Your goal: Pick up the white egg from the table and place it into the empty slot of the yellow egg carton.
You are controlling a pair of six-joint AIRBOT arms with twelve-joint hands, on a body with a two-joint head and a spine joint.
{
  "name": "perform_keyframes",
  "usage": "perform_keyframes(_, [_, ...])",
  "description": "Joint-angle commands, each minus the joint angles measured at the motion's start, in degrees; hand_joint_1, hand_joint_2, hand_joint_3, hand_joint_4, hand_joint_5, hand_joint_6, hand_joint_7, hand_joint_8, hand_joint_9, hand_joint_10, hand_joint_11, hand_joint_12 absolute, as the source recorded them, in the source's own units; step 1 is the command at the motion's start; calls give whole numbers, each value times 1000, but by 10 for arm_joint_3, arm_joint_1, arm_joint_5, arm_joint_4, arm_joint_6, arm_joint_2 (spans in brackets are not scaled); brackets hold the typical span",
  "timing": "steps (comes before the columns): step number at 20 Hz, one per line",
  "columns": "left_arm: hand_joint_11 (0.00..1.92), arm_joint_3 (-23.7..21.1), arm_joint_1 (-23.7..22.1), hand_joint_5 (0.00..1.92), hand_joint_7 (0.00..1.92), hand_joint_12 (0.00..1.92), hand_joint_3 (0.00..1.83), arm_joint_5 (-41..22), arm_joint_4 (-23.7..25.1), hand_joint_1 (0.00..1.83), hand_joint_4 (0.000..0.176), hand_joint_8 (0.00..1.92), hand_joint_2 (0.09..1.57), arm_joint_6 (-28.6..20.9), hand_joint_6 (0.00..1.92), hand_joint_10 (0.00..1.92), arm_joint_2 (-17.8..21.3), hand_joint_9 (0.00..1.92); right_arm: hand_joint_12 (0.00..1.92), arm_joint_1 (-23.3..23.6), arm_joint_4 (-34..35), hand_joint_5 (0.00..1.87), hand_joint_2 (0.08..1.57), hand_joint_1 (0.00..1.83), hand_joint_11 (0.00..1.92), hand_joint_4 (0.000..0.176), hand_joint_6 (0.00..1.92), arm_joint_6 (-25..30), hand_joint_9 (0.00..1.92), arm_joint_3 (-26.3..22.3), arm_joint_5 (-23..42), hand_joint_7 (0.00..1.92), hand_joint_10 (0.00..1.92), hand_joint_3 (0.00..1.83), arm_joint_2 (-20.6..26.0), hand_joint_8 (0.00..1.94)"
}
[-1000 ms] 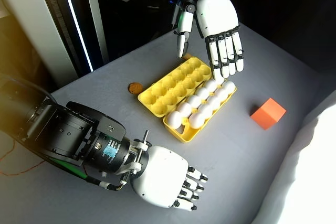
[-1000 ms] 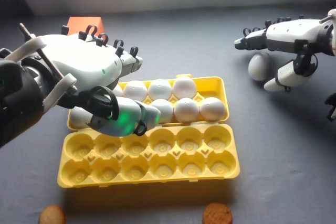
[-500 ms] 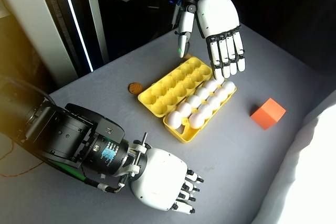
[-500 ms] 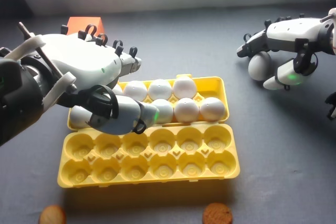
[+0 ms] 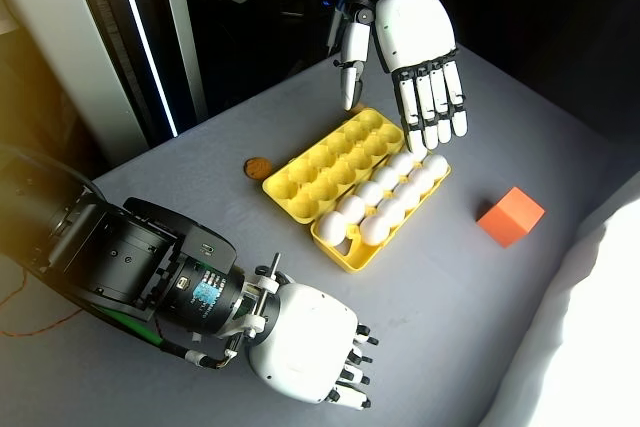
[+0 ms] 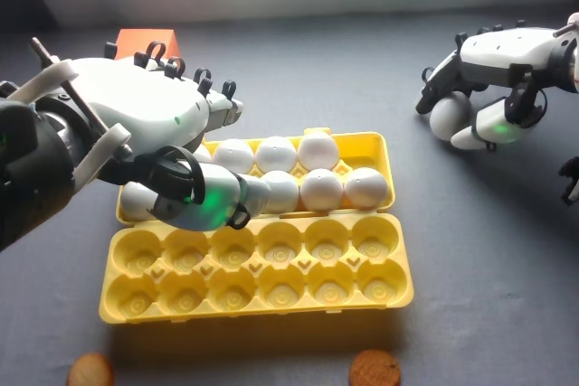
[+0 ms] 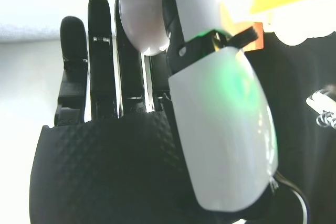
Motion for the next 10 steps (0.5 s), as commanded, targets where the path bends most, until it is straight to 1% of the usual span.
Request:
perform_keyframes(1, [6, 0, -9, 189, 201, 166, 0, 2, 33, 0, 0, 4, 1299, 0, 9, 1, 5, 152, 1611, 1, 1, 673, 1237, 1168, 281, 0, 1182, 4, 575, 2, 43, 823, 855, 0, 6, 1099])
perform_keyframes(2, [0, 0, -9, 160, 178, 147, 0, 2, 33, 0, 0, 1, 1302, 0, 3, 0, 5, 138, 1652, 1, 1, 695, 1220, 1306, 325, 0, 1301, 5, 636, 2, 43, 861, 1373, 0, 6, 1192])
perform_keyframes(3, [0, 0, -9, 160, 178, 147, 0, 2, 33, 0, 0, 1, 1302, 0, 3, 0, 5, 138, 1652, 1, 1, 695, 1220, 1306, 325, 0, 1301, 5, 636, 2, 43, 861, 1373, 0, 6, 1192])
perform_keyframes(4, [0, 0, -9, 153, 173, 143, 0, 2, 33, 0, 0, 1, 1303, 0, 1, 0, 5, 134, 1662, 1, 1, 699, 1217, 1333, 334, 0, 1325, 5, 648, 2, 43, 869, 1479, 2, 6, 1211])
perform_keyframes(5, [0, 0, -9, 153, 173, 143, 0, 2, 33, 0, 0, 1, 1303, 0, 1, 0, 5, 134, 1662, 1, 1, 699, 1217, 1333, 334, 0, 1325, 5, 648, 2, 43, 869, 1479, 2, 7, 1211])
perform_keyframes(6, [0, 0, -9, 179, 202, 176, 0, 2, 33, 0, 0, 4, 1309, 0, 2, 4, 5, 161, 1709, 1, 1, 677, 1224, 1338, 340, 0, 1359, 5, 648, 2, 43, 864, 1525, 1, 7, 1224])
perform_keyframes(7, [0, 0, -9, 178, 200, 182, 0, 2, 33, 0, 0, 1, 1308, 0, 0, 1, 5, 159, 1711, 1, 1, 719, 1208, 1345, 388, 0, 1300, 5, 685, 2, 43, 888, 1492, 0, 7, 1199])
perform_keyframes(8, [0, 0, -9, 170, 191, 125, 1, 2, 33, 0, 0, 5, 1312, 0, 5, 5, 5, 151, 1703, 2, 1, 760, 1195, 1349, 402, 0, 1255, 6, 703, 2, 41, 898, 1471, 0, 7, 1172])
perform_keyframes(9, [0, 0, -9, 188, 204, 152, 0, 2, 33, 0, 0, 3, 1312, 0, 3, 4, 5, 162, 1700, 5, 1, 763, 1194, 1349, 403, 0, 1248, 12, 702, 1, 39, 900, 1469, 0, 9, 1172])
perform_keyframes(10, [0, 0, -9, 182, 199, 176, 1, 2, 33, 0, 0, 1, 1315, 0, 1, 2, 5, 155, 1698, 7, 1, 738, 1202, 1347, 381, 0, 1279, 13, 693, -1, 38, 890, 1491, 1, 11, 1179])
